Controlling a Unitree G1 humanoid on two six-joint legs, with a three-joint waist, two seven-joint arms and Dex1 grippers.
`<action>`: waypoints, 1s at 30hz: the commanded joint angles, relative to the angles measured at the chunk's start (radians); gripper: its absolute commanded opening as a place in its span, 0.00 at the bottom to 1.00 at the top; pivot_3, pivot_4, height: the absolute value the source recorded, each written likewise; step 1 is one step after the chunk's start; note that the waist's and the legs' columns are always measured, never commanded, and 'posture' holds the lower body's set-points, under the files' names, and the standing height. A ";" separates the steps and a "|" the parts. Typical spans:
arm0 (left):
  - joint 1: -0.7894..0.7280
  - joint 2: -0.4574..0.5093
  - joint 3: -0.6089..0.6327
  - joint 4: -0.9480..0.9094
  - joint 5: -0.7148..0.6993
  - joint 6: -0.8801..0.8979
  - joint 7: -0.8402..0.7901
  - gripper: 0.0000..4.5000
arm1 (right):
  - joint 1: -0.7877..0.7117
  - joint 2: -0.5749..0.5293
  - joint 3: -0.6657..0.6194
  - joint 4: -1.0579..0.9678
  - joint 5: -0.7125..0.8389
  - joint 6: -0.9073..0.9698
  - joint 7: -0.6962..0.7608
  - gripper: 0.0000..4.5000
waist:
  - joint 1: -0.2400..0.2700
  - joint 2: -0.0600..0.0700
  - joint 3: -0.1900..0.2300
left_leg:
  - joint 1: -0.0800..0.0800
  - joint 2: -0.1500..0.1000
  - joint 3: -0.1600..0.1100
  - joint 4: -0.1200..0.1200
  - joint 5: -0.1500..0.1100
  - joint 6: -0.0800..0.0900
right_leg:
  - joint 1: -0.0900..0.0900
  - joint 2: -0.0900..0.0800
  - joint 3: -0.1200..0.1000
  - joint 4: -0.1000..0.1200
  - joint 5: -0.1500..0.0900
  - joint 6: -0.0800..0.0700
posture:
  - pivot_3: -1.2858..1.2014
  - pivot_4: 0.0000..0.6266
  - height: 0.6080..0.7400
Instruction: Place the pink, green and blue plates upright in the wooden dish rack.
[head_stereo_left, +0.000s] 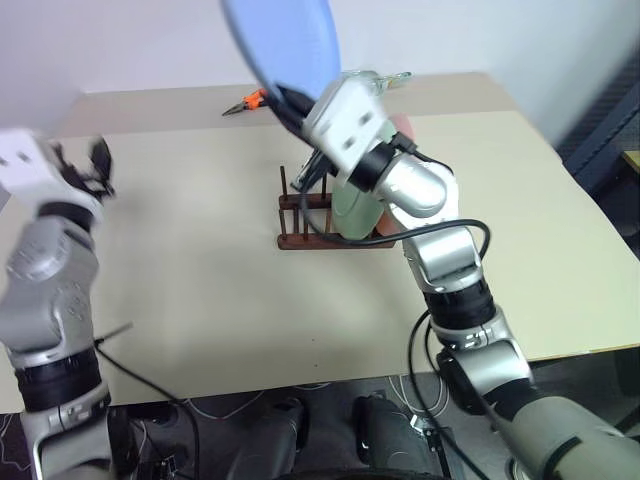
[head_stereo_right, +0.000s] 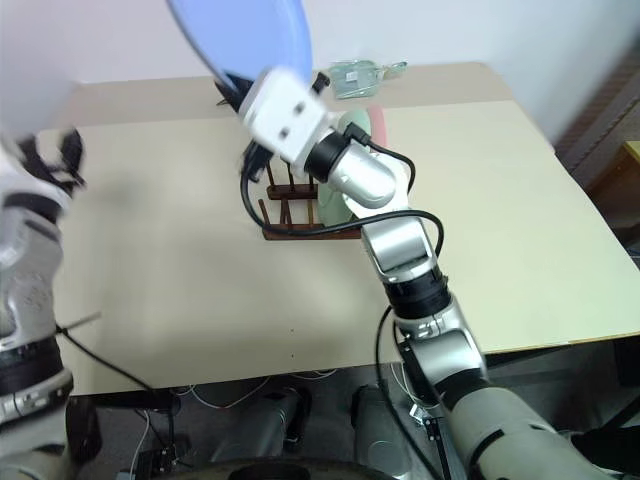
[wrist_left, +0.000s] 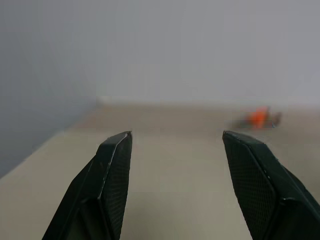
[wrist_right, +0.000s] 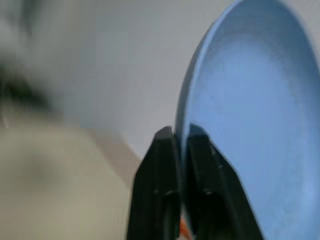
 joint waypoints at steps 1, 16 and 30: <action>0.105 -0.029 -0.135 -0.060 0.091 -0.157 -0.106 0.65 | 0.059 0.059 -0.088 -0.147 0.295 0.256 -0.069 0.00 | 0.006 0.001 0.000 | 0.000 0.000 0.000 0.000 -0.001 0.000 | 0.000 0.000 0.001 0.000 0.000 0.000 | 0.52 0.24 1.00; 0.266 -0.157 -0.292 -0.068 0.147 -0.308 -0.257 0.65 | 0.154 0.161 -0.132 -0.139 0.563 0.466 -0.365 0.00 | -0.010 0.004 0.000 | 0.001 0.007 0.004 -0.010 -0.001 0.001 | -0.007 0.002 0.004 0.001 0.003 -0.005 | 0.52 0.24 1.00; 0.265 -0.162 -0.295 -0.073 0.153 -0.304 -0.280 0.65 | 0.090 0.198 -0.195 0.024 0.659 0.514 -0.547 0.00 | -0.011 0.004 0.000 | 0.001 0.008 0.004 -0.010 0.000 0.001 | -0.008 0.004 0.004 0.001 0.004 -0.006 | 0.52 0.24 1.00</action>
